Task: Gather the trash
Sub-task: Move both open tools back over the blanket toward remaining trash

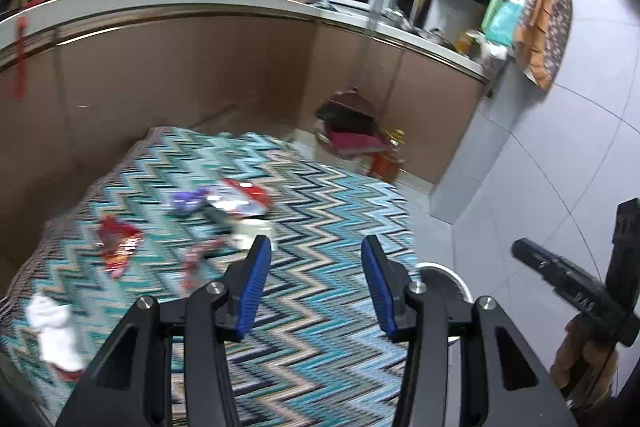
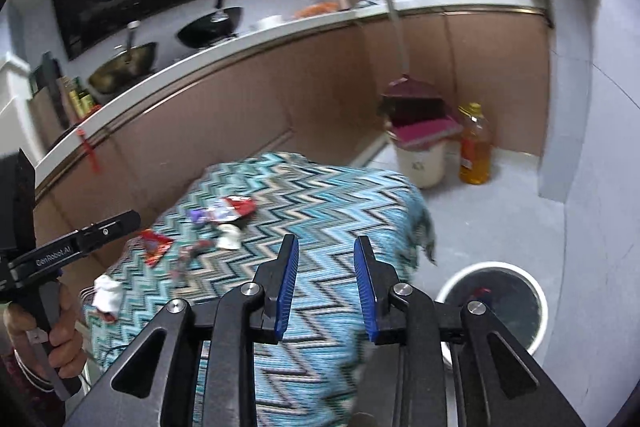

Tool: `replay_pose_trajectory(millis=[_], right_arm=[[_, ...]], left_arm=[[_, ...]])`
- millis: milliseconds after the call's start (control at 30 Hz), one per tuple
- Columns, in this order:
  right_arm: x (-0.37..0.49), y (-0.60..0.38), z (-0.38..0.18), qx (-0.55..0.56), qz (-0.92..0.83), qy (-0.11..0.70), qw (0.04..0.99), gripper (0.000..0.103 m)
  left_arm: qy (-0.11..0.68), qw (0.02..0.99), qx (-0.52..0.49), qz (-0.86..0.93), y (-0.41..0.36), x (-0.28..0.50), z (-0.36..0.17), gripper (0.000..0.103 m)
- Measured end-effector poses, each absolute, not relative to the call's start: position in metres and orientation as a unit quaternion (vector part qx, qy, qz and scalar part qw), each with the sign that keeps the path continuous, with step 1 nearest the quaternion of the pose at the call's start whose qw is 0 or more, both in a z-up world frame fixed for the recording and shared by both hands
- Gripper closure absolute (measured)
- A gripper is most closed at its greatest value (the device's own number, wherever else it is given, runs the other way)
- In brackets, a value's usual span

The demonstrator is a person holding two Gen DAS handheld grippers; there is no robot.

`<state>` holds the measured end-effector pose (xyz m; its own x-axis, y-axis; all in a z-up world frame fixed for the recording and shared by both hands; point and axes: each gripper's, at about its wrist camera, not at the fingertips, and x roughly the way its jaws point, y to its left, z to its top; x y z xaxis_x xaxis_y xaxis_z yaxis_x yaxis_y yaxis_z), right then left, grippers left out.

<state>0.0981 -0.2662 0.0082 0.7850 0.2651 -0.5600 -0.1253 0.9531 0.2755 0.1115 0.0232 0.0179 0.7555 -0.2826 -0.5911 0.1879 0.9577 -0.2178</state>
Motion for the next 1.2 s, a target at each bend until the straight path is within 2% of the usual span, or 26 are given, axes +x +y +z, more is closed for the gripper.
replay_pose_trajectory(millis=[400, 833, 933, 1033, 1200], right_arm=[[0.088, -0.201, 0.028, 0.086, 0.147, 0.303, 0.938, 0.074], [0.088, -0.156, 0.025, 0.045, 0.191, 0.313, 0.929, 0.067], [0.097, -0.140, 0.019, 0.018, 0.197, 0.321, 0.926, 0.061], [0.112, -0.123, 0.011, -0.005, 0.201, 0.333, 0.921, 0.059], [0.158, -0.084, -0.015, -0.051, 0.202, 0.362, 0.908, 0.047]], left_arm=[[0.297, 0.947, -0.119, -0.035, 0.155, 0.074, 0.029, 0.058], [0.294, 0.947, -0.127, -0.003, 0.187, 0.063, 0.035, 0.058], [0.301, 0.945, -0.128, -0.003, 0.189, 0.070, 0.027, 0.057], [0.311, 0.941, -0.136, 0.002, 0.197, 0.081, 0.012, 0.051], [0.333, 0.929, -0.159, 0.016, 0.216, 0.111, -0.014, 0.051]])
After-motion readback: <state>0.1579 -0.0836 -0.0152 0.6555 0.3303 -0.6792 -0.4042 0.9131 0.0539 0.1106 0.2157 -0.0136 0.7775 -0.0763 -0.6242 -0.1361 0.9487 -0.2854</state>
